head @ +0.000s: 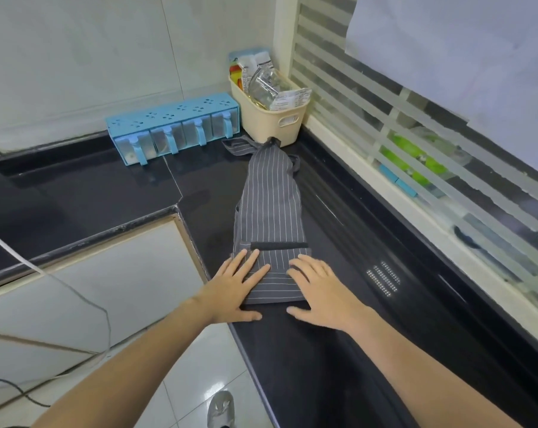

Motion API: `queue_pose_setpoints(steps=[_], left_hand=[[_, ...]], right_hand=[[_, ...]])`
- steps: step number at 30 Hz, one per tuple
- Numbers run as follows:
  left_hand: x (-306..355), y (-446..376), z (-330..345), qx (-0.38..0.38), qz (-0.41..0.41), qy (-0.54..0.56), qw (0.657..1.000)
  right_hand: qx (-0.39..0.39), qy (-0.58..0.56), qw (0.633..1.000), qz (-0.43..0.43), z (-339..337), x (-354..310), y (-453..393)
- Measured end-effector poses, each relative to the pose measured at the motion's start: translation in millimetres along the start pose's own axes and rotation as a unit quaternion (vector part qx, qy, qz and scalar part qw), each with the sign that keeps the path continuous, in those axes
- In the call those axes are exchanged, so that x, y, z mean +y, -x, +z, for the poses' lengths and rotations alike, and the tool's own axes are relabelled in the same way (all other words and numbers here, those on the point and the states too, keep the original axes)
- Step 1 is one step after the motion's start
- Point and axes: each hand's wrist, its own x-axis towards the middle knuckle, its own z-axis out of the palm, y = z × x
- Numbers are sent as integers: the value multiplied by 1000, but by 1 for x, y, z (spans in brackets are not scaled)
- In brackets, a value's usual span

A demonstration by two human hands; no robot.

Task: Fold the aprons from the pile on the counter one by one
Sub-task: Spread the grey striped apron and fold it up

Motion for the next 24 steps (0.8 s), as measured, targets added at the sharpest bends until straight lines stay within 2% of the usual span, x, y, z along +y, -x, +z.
queue_pose_setpoints(steps=[2,3,5,7,8,10,12,13,14,18,21,22,23,24], left_hand=[[-7,-4,-8,-3,-5,-3,1000],[-10,-4,-15,1,-4,12,1000],[-17,-5,-28,34,-4,122,992],[-27,-5,-41,72,-51,275,957],[-33,-7,-46,77,-86,342,933],[-45,-14,-50,82,-154,439,881],[-57,-24,-50,87,-195,473,855],[-60,-28,-48,79,-211,473,852],[-62,-31,-45,68,-225,457,858],[-61,-43,-40,66,-267,381,883],[-63,-47,-48,110,-275,310,903],[-63,-47,-51,154,-244,249,925],[-63,-49,-52,202,-178,188,945],[-62,-51,-53,219,-88,152,960]], right_hand=[[-85,-6,996,23,3,2,-1],[-90,-11,995,34,3,2,-5],[-67,-55,995,53,-4,2,-14],[-16,-183,975,123,-13,11,-26],[2,-255,952,167,-19,17,-32],[21,-398,882,252,-32,26,-43],[45,-507,801,314,-36,28,-54],[51,-519,783,339,-35,26,-59],[50,-499,786,362,-32,21,-64],[22,-326,839,436,-7,12,-81],[1,-301,837,457,-4,15,-91],[-6,-308,831,463,-5,16,-93],[-11,-314,824,472,-6,16,-96],[-15,-313,818,482,-7,14,-96]])
